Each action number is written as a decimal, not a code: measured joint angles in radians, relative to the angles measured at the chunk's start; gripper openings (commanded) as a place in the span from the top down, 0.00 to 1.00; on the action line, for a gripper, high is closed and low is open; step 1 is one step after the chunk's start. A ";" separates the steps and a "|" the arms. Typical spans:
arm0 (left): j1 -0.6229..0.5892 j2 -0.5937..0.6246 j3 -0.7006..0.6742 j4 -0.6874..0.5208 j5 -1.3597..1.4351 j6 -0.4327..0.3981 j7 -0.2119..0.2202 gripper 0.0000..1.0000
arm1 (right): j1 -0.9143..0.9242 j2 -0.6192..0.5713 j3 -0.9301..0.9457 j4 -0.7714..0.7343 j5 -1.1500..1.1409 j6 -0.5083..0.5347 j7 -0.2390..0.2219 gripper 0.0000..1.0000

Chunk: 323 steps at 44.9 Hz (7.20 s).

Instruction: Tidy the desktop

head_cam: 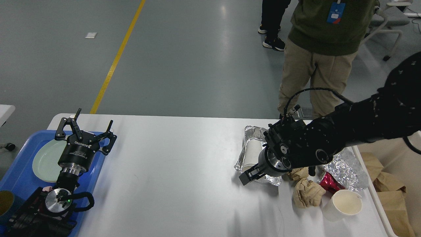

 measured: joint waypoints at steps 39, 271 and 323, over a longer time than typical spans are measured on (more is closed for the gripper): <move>0.000 0.000 0.000 0.000 0.000 0.000 0.000 0.04 | -0.289 0.160 -0.022 -0.337 -0.243 -0.007 0.004 0.08; 0.000 0.000 0.000 0.000 0.000 -0.001 0.000 0.04 | -0.359 0.220 -0.073 -0.455 -0.175 0.056 -0.034 1.00; 0.000 0.000 0.000 0.000 0.000 -0.001 0.000 0.04 | 0.599 -0.211 -0.148 0.268 0.239 0.500 0.039 1.00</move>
